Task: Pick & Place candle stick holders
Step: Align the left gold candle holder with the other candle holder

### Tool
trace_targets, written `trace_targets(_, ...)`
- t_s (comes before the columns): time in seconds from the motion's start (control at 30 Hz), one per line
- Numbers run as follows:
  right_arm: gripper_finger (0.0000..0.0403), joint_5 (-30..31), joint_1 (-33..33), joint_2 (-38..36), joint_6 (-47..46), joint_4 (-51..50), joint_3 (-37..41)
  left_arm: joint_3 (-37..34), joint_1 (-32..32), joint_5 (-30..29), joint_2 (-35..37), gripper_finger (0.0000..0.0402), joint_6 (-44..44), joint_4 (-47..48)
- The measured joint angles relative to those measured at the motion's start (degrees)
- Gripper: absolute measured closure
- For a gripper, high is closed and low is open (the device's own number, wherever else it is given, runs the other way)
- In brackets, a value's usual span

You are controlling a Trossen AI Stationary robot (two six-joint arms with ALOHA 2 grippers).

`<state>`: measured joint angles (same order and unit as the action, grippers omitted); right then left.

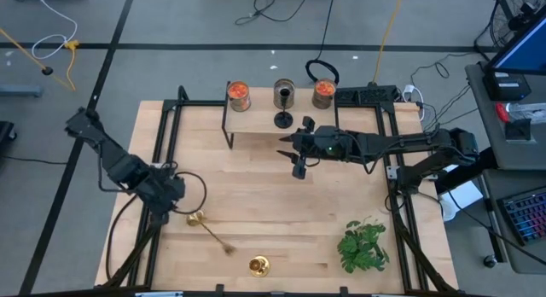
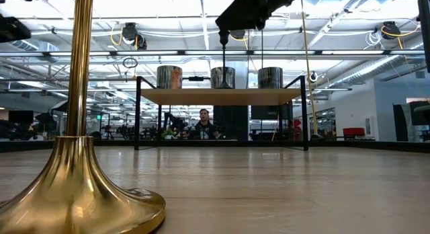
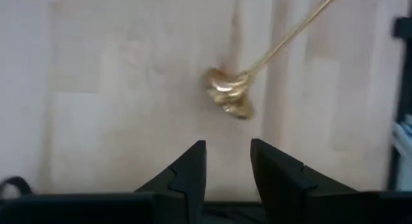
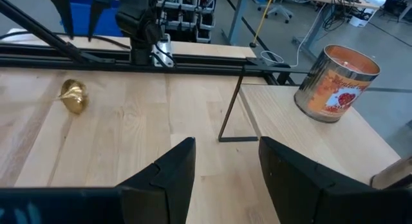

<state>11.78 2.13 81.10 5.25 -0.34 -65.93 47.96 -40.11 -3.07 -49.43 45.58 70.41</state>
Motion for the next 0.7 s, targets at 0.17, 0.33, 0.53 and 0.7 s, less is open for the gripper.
trace_targets(0.17, 0.0232, -0.1, 0.0, 0.0, 0.3, 0.1, 0.0, 0.0, -1.1, -3.5, -0.1, 0.0275, -4.6, -4.1)
trace_targets(0.33, 0.0232, -0.1, 0.0, 0.0, 1.4, 1.8, 0.0, -0.1, -1.1, -5.0, -0.4, 0.0275, -12.2, -10.8)
trace_targets(0.53, 0.0232, -0.1, 0.0, 0.0, 1.9, 2.8, 0.4, -0.1, -1.1, -4.9, -5.6, 0.0275, -25.1, -22.4)
trace_targets(0.7, 0.0232, 0.0, 0.1, 0.0, 1.9, 6.3, 3.3, -0.1, -1.1, -0.8, -14.0, 0.0275, -33.7, -28.2)
